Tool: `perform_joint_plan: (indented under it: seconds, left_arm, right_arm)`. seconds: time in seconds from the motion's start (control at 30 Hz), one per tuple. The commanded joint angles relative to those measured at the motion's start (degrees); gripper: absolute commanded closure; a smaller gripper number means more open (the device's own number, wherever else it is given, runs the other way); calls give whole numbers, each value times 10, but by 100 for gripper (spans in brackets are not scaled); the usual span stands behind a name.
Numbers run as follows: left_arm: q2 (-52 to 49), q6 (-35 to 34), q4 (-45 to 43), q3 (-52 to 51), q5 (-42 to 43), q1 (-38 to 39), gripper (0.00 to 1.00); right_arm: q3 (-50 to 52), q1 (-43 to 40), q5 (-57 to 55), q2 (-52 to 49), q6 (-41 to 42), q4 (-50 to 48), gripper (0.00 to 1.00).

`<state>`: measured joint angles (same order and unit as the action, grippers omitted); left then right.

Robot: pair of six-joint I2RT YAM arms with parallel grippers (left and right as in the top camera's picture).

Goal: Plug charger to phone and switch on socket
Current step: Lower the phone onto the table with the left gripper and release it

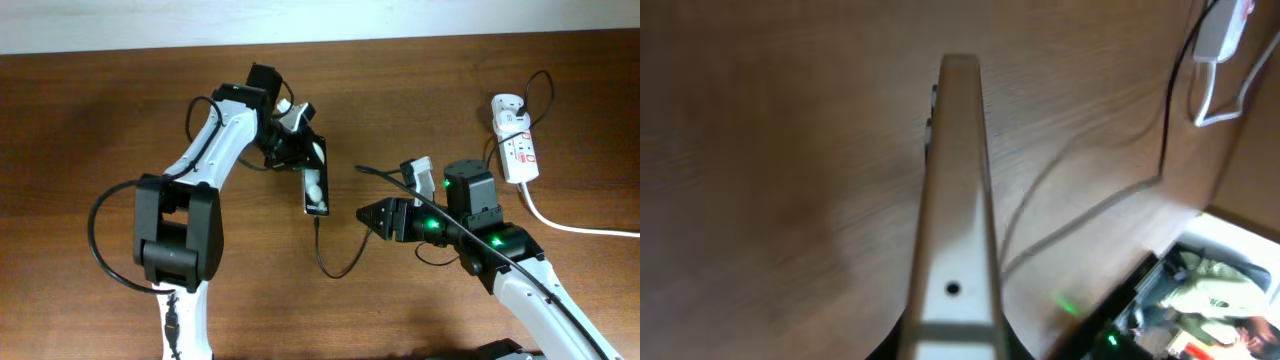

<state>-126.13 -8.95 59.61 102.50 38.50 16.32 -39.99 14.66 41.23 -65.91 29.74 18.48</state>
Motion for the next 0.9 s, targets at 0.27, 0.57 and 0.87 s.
perform_joint_plan:
  seconds: [0.27,0.57,0.87]
  left_arm:
    - [5,9,-91,-100,-21,-45,100]
    - [5,9,-89,-100,-26,-50,97]
    - [4,9,-106,-158,-30,-50,93]
  right_arm:
    - [-3,-4,-6,-1,-9,17,45]
    - [-3,-4,-6,-1,-9,23,45]
    - [-3,-4,-10,-1,-9,24,45]
